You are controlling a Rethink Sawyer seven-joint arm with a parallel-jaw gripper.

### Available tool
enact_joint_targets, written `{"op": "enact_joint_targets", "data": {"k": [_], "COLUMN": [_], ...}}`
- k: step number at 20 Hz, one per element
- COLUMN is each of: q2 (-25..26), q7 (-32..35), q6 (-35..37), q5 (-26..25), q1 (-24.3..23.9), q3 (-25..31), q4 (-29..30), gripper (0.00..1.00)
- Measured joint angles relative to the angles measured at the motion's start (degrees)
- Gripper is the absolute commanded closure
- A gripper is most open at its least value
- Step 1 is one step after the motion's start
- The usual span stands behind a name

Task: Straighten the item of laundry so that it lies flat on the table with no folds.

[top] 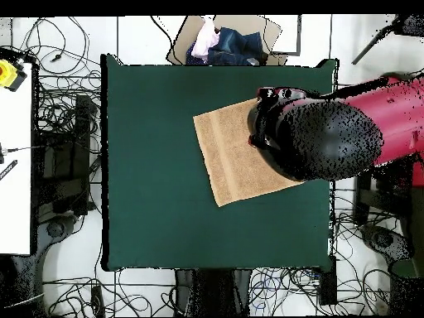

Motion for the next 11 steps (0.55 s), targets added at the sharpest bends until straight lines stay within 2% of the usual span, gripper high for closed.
{"op": "enact_joint_targets", "data": {"k": [4, 5, 11], "q2": [-0.1, -0.1, -0.3], "q7": [4.5, 7.4, 11.5], "q6": [-2.7, -3.7, -4.1], "q5": [1.6, 2.4, 4.4], "q1": [1.2, 2.4, 5.0], "q3": [-2.5, -4.3, -7.5], "q4": [0.2, 0.2, 0.2], "gripper": [0.00, 0.00, 0.00]}}
